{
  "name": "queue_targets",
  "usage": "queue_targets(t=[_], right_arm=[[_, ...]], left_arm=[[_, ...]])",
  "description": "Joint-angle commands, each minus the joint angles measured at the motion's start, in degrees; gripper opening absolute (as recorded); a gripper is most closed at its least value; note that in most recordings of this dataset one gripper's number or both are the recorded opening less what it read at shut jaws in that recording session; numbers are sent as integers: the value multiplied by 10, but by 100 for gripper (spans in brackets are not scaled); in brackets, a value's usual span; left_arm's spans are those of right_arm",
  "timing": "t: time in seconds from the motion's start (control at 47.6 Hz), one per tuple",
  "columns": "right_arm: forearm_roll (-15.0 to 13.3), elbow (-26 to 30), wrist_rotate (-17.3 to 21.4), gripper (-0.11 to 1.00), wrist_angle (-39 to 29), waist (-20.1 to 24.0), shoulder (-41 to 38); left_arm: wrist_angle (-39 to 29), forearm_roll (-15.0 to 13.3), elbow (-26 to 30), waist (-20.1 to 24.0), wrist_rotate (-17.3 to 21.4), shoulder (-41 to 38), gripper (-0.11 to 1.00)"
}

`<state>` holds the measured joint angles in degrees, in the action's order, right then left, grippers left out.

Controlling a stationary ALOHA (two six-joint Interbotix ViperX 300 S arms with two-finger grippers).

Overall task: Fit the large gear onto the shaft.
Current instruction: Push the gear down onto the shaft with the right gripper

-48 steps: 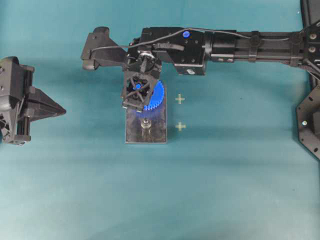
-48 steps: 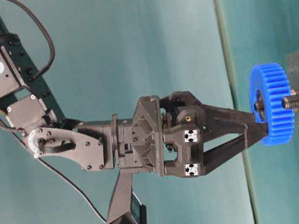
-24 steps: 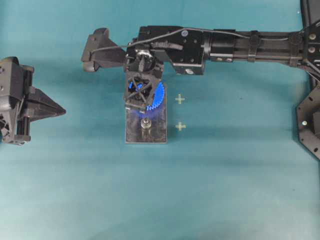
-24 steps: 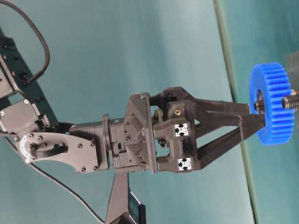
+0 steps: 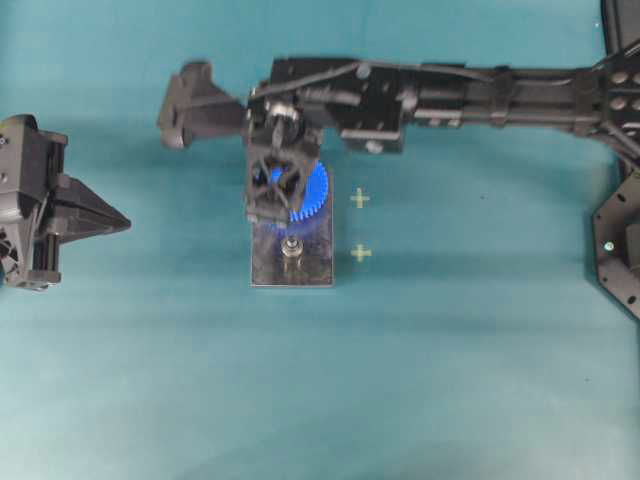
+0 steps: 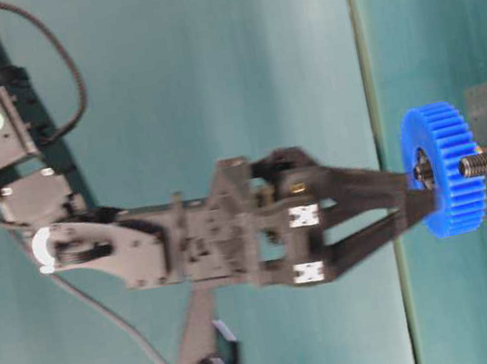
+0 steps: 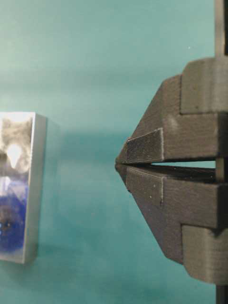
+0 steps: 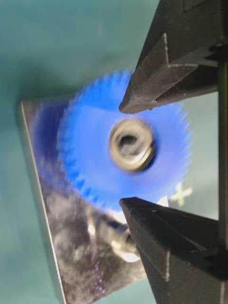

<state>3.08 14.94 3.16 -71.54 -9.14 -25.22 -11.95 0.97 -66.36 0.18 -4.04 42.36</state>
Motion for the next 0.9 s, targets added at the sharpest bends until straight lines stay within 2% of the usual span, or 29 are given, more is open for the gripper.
queue_targets(t=[0.0,0.21,0.609,0.882], right_arm=[[-1,25,5,78,-5,-5,47],[-1,7,0,78,-13,-4,76],[3,-105,-2,78,23,6,144],[4,-155,-1,78,43,11,181]], left_arm=[[4,2,7,0,-1,1,0],[4,2,6,0,-1,2,0],[5,1,6,0,-1,6,0],[4,2,5,0,-1,7,0]])
